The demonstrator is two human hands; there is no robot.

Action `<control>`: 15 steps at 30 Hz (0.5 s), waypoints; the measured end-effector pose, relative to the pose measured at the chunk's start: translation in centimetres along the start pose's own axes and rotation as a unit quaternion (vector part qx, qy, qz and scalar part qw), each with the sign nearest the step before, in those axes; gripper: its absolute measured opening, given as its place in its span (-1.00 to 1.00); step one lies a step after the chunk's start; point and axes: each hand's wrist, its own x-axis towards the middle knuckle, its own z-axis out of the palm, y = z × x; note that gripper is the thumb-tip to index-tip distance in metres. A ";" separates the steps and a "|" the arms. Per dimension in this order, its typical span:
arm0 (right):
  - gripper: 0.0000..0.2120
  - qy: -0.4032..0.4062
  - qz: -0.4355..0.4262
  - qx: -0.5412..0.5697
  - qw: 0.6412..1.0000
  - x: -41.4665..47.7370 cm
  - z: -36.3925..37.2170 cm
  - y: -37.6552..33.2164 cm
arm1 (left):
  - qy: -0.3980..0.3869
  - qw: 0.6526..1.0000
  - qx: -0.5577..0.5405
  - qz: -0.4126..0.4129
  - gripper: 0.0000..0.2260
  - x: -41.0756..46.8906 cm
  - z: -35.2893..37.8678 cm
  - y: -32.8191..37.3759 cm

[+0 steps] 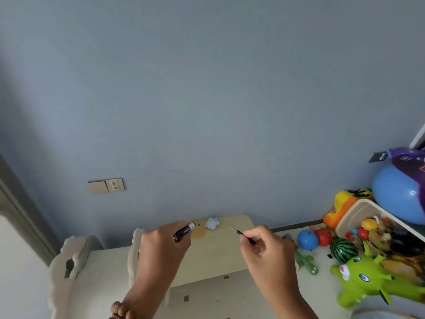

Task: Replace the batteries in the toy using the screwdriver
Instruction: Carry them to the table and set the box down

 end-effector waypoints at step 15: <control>-0.75 -0.072 0.041 0.090 0.992 11.7 19.1 23.3 | 0.097 0.989 0.105 -0.044 -0.82 12.7 20.6 -9.5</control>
